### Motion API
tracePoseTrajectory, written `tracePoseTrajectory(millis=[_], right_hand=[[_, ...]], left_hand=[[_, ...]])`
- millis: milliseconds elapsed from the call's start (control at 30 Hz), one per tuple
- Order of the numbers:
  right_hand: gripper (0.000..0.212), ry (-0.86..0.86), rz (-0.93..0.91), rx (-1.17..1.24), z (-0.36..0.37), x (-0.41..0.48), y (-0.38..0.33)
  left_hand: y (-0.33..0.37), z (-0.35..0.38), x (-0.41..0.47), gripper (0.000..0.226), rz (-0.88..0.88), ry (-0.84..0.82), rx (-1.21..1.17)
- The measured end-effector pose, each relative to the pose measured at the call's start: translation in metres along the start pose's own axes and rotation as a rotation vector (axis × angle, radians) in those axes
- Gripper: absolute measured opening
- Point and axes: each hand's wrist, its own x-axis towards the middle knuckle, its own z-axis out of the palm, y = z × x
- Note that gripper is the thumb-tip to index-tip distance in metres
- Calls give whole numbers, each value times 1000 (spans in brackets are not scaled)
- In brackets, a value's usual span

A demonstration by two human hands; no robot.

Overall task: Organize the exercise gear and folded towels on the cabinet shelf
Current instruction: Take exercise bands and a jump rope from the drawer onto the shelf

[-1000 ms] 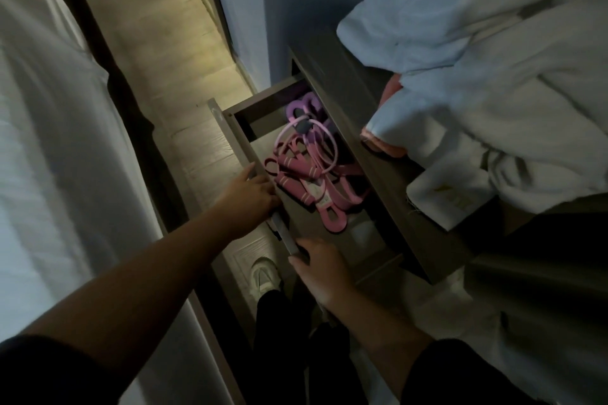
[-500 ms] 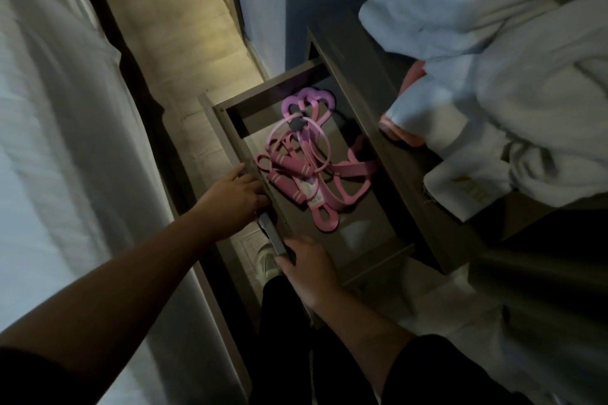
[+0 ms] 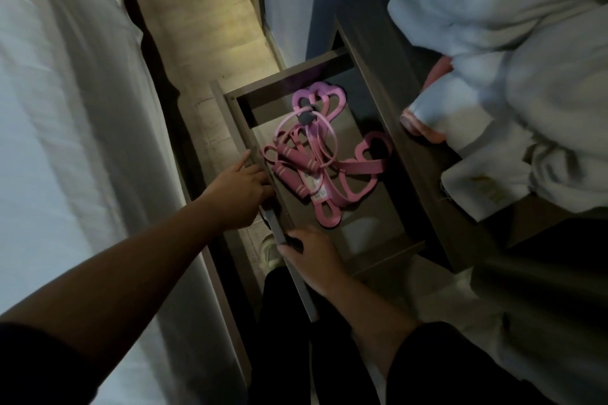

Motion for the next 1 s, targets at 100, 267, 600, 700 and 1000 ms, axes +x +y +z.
tracePoseTrajectory(millis=[100,267,600,700,1000], right_hand=[[29,71,-25,-23,-32,5,8],[33,424,-84,-267,-110,30,25],[38,371,-105,-354,-130,74,45],[33,405,-74,-437,-127,82,52],[17,482,-150,-492,-130,66,59]], left_hand=[[11,-11,7,44,-35,12,29],[63,-31,53,19,-402,100,-510],[116,9,124,37,-960,-21,-1244],[119,20,131,41,-973,40,-1279],[131,14,127,16,-888,224,-1455]])
